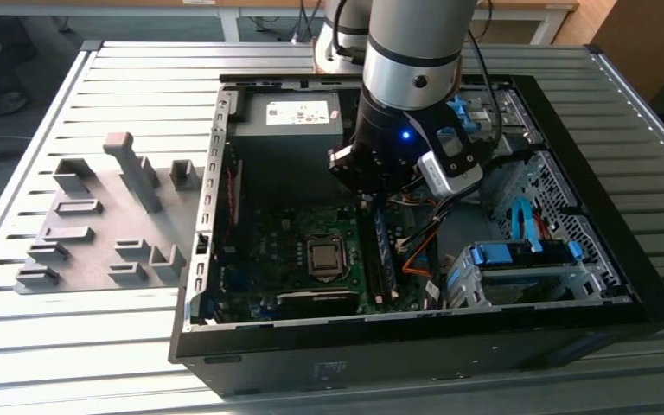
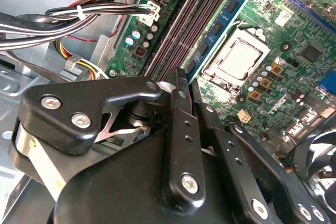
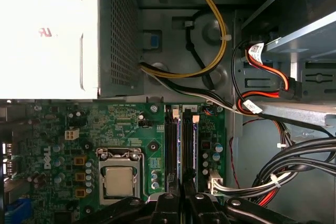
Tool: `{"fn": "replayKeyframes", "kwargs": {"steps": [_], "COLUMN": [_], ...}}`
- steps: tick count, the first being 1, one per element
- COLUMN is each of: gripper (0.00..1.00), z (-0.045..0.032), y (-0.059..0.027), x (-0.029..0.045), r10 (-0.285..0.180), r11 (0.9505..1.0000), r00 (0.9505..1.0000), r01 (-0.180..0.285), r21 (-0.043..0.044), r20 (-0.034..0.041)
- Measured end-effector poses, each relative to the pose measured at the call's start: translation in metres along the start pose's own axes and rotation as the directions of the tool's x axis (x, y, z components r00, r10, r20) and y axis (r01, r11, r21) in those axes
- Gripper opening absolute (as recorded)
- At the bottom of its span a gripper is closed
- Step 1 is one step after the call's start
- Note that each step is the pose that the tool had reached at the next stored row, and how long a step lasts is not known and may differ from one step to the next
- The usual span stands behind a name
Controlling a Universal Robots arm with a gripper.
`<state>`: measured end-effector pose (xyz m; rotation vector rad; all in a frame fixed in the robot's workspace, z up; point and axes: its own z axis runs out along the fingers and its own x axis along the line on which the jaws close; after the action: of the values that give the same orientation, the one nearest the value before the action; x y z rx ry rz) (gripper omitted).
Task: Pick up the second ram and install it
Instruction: 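Insert the second ram into the second slot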
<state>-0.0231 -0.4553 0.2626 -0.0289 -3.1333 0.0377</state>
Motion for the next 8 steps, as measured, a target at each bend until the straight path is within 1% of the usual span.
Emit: {"fn": "replayKeyframes", "kwargs": {"steps": [4, 6, 8], "gripper": [0.14, 0.14, 0.14], "z": [0.0003, 0.0005, 0.0006], "y": [0.0000, 0.0000, -0.0001], "x": [0.0000, 0.0000, 0.0000], "r10": [-0.003, -0.021, -0.026], "r11": [1.0000, 0.9998, 0.9997], "r00": [1.0000, 0.9998, 0.9997], "r01": [0.003, 0.021, 0.026], "r21": [-0.0002, -0.0001, -0.0002], "r20": [0.0001, 0.0005, 0.0007]}}
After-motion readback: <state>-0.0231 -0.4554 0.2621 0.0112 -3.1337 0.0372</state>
